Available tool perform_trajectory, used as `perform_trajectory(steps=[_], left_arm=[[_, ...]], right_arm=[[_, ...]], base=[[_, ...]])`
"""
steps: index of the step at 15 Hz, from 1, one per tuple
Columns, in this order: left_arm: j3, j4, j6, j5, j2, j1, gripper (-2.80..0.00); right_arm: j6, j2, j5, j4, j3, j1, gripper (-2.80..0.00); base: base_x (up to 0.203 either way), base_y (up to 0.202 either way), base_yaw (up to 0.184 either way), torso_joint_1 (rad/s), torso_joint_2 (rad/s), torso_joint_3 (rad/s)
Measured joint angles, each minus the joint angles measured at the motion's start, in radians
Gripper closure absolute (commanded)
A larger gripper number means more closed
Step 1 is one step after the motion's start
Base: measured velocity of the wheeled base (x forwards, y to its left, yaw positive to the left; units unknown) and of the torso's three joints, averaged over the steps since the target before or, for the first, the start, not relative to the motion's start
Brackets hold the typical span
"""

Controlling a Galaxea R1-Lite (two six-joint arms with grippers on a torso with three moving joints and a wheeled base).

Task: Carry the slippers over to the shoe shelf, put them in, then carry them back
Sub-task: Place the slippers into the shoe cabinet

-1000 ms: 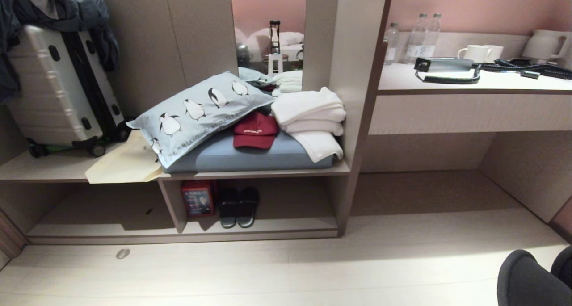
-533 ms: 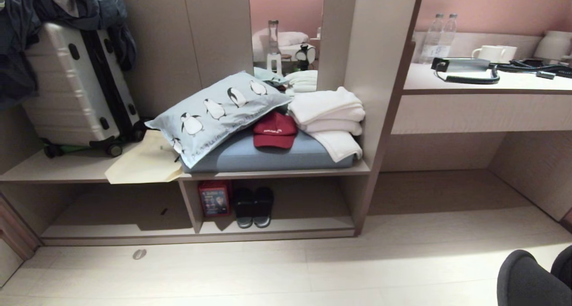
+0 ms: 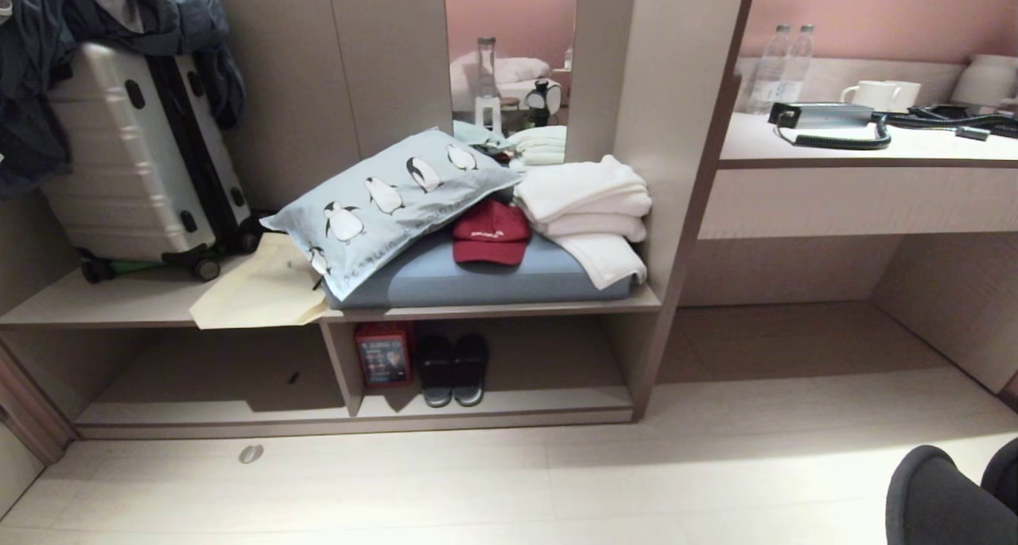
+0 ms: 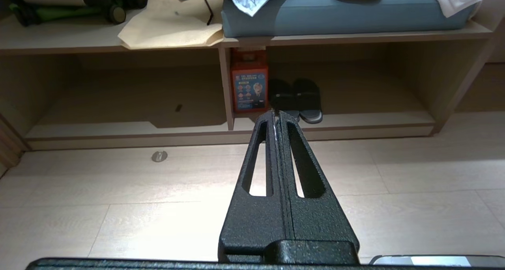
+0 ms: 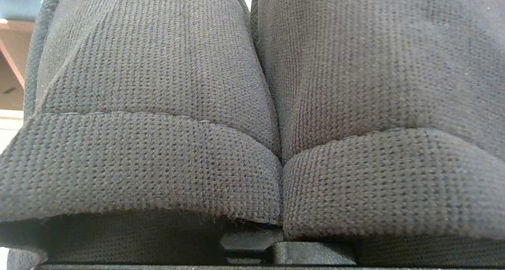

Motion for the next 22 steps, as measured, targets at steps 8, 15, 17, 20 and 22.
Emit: perform_trajectory(steps=[8, 15, 17, 20, 22], left_arm=[[0.0, 0.0, -0.003, 0.001, 0.0, 0.0, 0.0], [0.0, 0.0, -0.004, 0.001, 0.0, 0.0, 0.0], [0.0, 0.0, -0.005, 0.001, 0.0, 0.0, 0.0], [0.0, 0.0, -0.005, 0.0, 0.0, 0.0, 0.0], [0.0, 0.0, -0.005, 0.001, 0.0, 0.0, 0.0]], right_arm=[[0.0, 0.0, 0.0, 0.0, 0.0, 0.0, 0.0], [0.0, 0.0, 0.0, 0.0, 0.0, 0.0, 0.0], [0.0, 0.0, 0.0, 0.0, 0.0, 0.0, 0.0], [0.0, 0.0, 0.0, 0.0, 0.0, 0.0, 0.0], [0.0, 0.0, 0.0, 0.0, 0.0, 0.0, 0.0]], base=[[0.014, 0.0, -0.001, 0.0, 0.0, -0.001], [0.0, 0.0, 0.0, -0.002, 0.0, -0.122], [0.0, 0.0, 0.0, 0.001, 0.0, -0.199], [0.0, 0.0, 0.0, 0.005, 0.0, -0.194], [0.0, 0.0, 0.0, 0.006, 0.0, -0.2]])
